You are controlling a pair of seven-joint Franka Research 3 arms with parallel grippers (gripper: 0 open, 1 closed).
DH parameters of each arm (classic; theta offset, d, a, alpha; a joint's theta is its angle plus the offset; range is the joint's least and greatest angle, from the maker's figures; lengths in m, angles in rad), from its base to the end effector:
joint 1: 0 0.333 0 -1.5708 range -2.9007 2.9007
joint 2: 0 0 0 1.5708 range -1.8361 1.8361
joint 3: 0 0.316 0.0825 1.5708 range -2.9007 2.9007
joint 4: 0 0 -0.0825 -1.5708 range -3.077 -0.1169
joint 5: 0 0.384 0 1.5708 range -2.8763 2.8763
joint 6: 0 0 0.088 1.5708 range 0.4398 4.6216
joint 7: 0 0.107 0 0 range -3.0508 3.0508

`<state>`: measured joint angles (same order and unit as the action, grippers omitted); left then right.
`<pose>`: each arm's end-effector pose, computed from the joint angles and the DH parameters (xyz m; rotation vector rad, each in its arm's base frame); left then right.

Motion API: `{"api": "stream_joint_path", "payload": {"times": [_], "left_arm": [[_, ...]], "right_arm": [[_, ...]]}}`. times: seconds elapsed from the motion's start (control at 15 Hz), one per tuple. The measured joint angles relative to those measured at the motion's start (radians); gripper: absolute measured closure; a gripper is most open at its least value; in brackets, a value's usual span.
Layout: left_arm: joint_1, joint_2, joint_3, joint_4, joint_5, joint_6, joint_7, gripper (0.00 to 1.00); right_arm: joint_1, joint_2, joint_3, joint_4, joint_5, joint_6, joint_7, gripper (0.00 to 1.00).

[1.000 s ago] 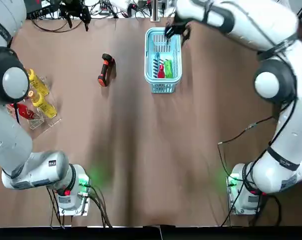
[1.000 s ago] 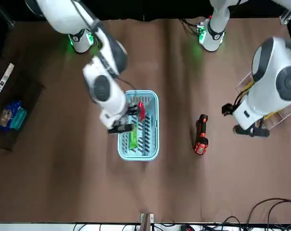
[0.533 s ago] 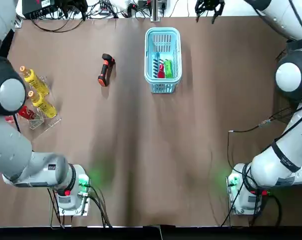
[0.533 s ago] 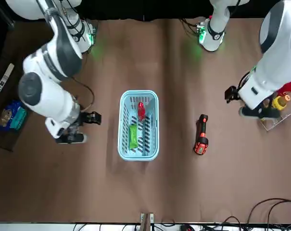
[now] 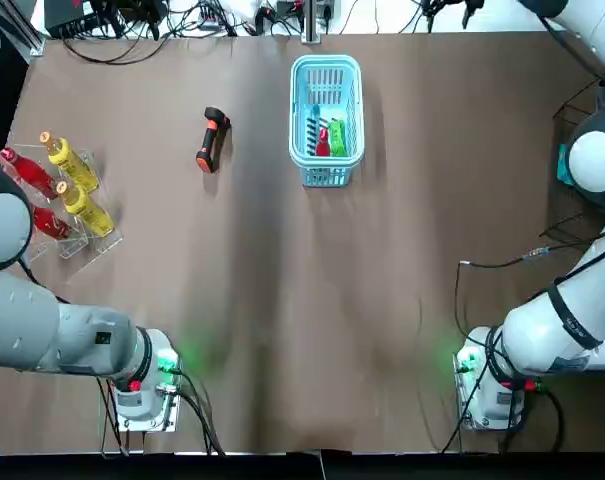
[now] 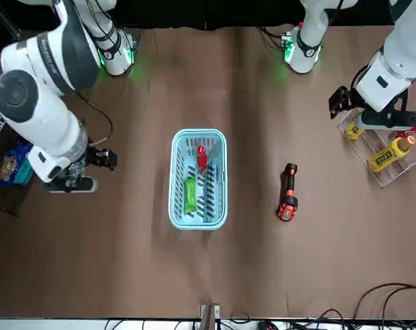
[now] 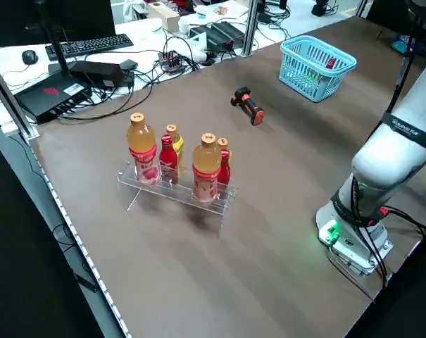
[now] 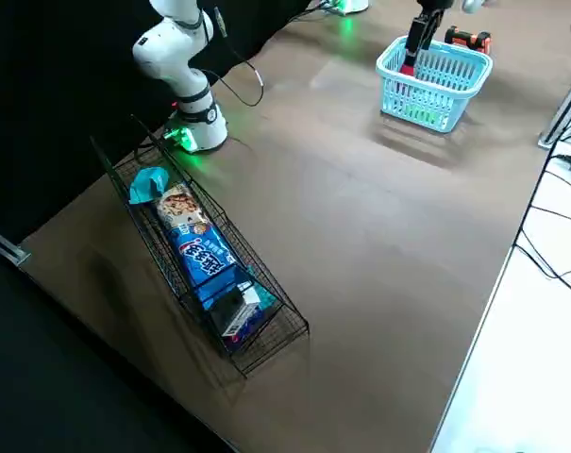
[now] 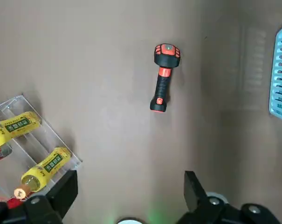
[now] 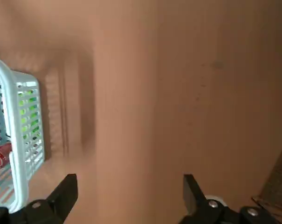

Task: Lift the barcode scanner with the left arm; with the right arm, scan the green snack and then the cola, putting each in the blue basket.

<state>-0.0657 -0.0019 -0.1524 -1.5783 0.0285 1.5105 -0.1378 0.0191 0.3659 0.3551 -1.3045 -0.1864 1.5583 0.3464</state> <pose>0.5348 -0.1153 0.6170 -3.0978 0.1232 0.0927 0.6276 0.1820 0.5378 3.0511 0.0272 -0.0971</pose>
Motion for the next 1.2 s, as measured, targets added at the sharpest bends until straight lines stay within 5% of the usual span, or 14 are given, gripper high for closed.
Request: {"api": "stream_joint_path", "payload": {"times": [0.4, 0.67, 1.0, 1.2], "left_arm": [[0.002, 0.003, 0.005, 0.001, 0.000, 0.005, -0.011, 0.00], [0.002, 0.003, 0.006, 0.027, 0.000, 0.015, -0.002, 0.00], [0.002, 0.005, 0.009, 0.040, 0.048, 0.026, 0.000, 0.00], [0.002, 0.020, 0.009, 0.040, 0.066, 0.032, 0.001, 0.00]], "right_arm": [[-0.134, -0.088, -0.021, -0.002, 0.101, -0.102, -0.008, 0.00], [-0.141, -0.117, -0.051, -0.011, 0.120, -0.147, -0.083, 0.00], [-0.123, -0.189, -0.140, -0.059, 0.124, -0.168, -0.306, 0.00], [-0.026, -0.244, -0.248, -0.087, 0.128, -0.196, -0.354, 0.00]]}}
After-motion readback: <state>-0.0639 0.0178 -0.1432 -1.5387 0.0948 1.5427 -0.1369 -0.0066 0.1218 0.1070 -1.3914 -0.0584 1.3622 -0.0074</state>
